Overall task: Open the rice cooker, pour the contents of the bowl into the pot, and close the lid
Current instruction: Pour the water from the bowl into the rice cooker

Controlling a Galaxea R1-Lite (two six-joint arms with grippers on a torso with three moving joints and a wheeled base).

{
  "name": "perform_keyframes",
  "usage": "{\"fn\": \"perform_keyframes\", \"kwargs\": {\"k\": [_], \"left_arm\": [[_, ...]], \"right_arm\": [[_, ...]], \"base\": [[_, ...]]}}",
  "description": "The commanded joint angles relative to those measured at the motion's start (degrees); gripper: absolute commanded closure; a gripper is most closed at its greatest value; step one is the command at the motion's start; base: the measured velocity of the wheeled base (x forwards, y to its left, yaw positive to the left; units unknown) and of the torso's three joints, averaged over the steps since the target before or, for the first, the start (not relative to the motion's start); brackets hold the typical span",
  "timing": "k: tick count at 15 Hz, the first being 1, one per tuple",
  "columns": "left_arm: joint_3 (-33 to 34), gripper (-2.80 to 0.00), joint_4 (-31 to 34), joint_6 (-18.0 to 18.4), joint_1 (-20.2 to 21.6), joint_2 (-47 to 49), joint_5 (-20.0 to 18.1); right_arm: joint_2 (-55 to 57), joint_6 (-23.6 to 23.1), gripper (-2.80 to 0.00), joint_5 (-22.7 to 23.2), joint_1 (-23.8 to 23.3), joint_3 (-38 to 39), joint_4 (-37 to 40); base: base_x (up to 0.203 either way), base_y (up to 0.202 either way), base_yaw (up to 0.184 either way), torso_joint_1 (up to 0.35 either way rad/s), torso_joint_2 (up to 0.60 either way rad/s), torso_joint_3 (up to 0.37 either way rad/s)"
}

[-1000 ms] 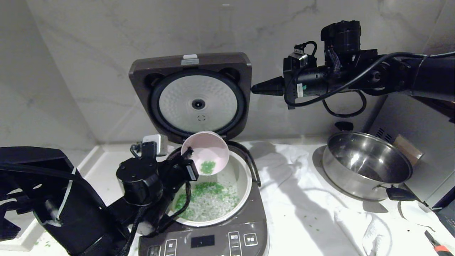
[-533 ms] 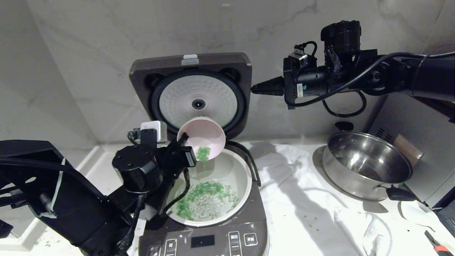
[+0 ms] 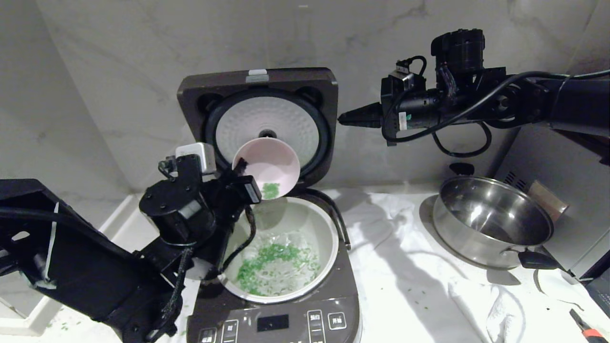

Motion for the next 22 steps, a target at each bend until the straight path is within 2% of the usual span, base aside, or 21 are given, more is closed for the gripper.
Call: {"fn": "perform_keyframes", "kwargs": {"k": [1,3,4,7,15,18,21,22], "left_arm": [[-1.38,0.00,-0.06,0.22,-2.17,0.96,0.67],[-3.85,0.00,-0.06,0.64,3.56,2.39,1.07],[-3.49,0.00,-0.06,0.59,3.81,2.72,1.25],[1.49,0.00,-0.06,0.10,2.47,3.09,1.45],[1.66,0.00,-0.06,-0.40,3.49,0.63,1.55],[6.37,0.00,-0.06,-0.42,0.81,1.45,1.80],[7.52,0.00,-0.06,-0.01,2.59,0.71,1.16],[9.12,0.00,-0.06,0.23,1.15,0.57,1.18]], "right_arm": [[0.01,0.35,0.00,0.27,0.08,0.21,-0.02],[0.08,0.35,0.00,0.24,0.04,-0.02,-0.02],[0.08,0.35,0.00,0.24,0.04,0.06,-0.02],[0.08,0.27,0.00,0.25,0.12,0.24,-0.02],[-0.05,0.27,0.00,0.24,0.14,0.42,-0.02],[-0.01,0.27,0.00,0.24,0.30,0.42,-0.11],[-0.01,0.27,0.00,0.24,0.30,0.51,-0.02],[-0.01,0.27,0.00,0.24,0.30,0.50,-0.02]], "base": [[0.000,0.000,0.000,0.000,0.00,0.000],[0.000,0.000,0.000,0.000,0.00,0.000],[0.000,0.000,0.000,0.000,0.00,0.000],[0.000,0.000,0.000,0.000,0.00,0.000],[0.000,0.000,0.000,0.000,0.00,0.000],[0.000,0.000,0.000,0.000,0.00,0.000],[0.000,0.000,0.000,0.000,0.00,0.000],[0.000,0.000,0.000,0.000,0.00,0.000]]}}
